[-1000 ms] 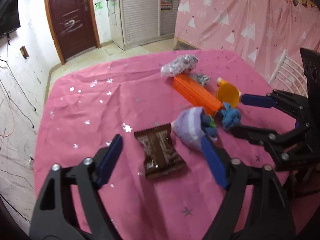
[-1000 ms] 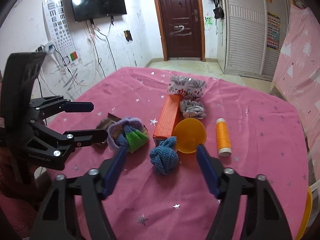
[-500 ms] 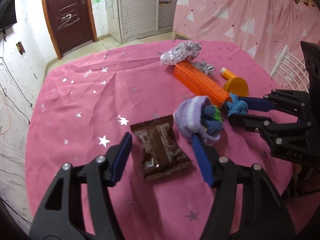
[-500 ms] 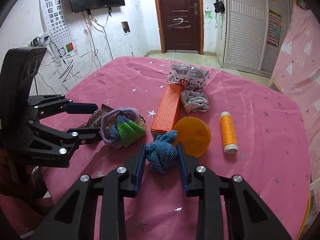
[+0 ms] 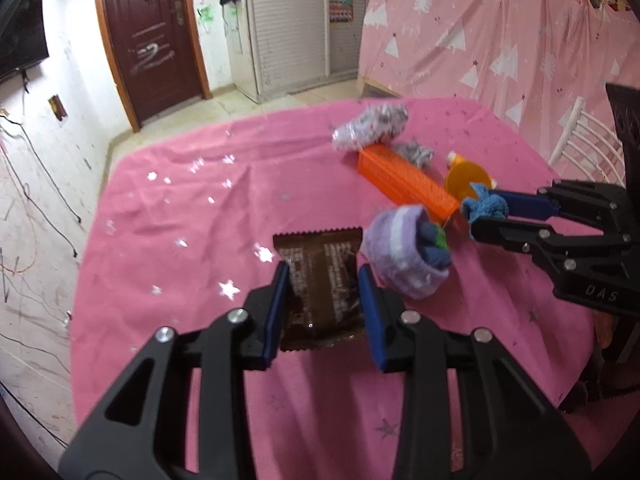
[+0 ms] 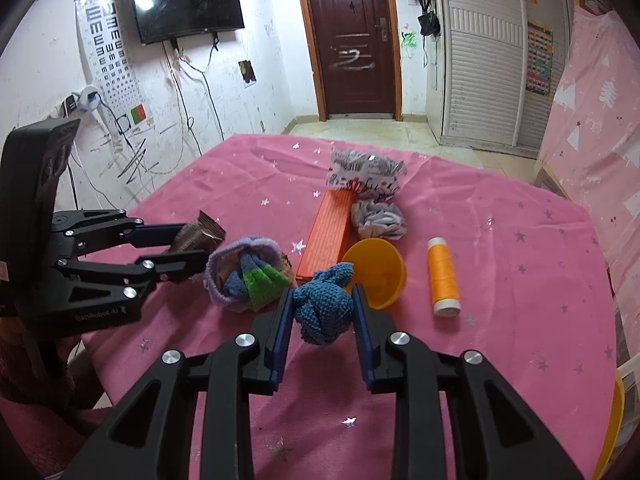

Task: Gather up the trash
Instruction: 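Grasp the blue knit ball with the right tool while the left tool grasps the brown chocolate packet, then carry the knit ball and chocolate packet over to the yellow bin, then open both tools to drop the ball and packet into the bin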

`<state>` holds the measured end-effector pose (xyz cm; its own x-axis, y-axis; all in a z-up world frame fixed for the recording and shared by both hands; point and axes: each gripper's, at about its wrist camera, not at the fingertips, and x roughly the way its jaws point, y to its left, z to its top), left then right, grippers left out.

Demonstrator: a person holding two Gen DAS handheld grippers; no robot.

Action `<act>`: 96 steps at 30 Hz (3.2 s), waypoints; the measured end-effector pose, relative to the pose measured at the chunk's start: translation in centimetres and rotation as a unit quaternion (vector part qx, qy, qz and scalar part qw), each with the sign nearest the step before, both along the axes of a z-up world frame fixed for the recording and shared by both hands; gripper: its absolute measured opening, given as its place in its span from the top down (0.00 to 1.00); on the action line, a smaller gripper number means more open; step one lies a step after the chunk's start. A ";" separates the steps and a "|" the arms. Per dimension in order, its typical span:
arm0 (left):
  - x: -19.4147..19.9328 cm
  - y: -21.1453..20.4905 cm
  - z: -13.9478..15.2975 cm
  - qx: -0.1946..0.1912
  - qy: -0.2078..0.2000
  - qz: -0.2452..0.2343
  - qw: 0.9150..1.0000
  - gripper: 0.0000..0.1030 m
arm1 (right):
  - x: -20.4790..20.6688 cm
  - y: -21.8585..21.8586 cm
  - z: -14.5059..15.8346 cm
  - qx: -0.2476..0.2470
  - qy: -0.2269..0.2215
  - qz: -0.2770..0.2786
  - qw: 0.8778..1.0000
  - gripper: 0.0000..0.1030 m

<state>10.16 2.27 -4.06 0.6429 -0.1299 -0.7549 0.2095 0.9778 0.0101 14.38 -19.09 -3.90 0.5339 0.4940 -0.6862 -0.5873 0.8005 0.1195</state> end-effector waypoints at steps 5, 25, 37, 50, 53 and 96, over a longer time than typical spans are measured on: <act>-0.4 0.3 1.9 0.004 -0.020 0.007 1.000 0.68 | -0.2 -0.9 0.7 0.011 -0.008 -0.006 1.000 0.79; -0.7 -4.8 4.8 0.016 -0.044 -0.034 0.998 0.68 | -1.1 -7.2 2.4 0.060 -0.031 -0.063 0.996 0.78; -0.4 -11.3 5.8 0.025 -0.055 -0.100 0.993 0.68 | -1.8 -14.5 2.8 0.073 -0.048 -0.141 0.986 0.78; -0.5 -19.6 6.5 0.036 -0.065 -0.189 0.979 0.68 | -2.5 -21.4 1.9 0.070 -0.050 -0.214 0.973 0.78; -0.7 -21.5 6.5 0.041 -0.065 -0.209 0.975 0.68 | -2.5 -22.3 1.8 0.070 -0.051 -0.222 0.971 0.78; 4.9 -38.4 3.2 0.020 0.017 -0.261 0.965 0.37 | -1.7 -36.1 -5.7 0.125 0.037 -0.335 0.933 0.41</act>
<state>15.11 -36.13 -0.88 0.4724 -0.3991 -0.7859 0.6739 0.7382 0.0301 12.72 -55.14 -9.64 0.7360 0.2160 -0.6416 0.0518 0.9270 0.3716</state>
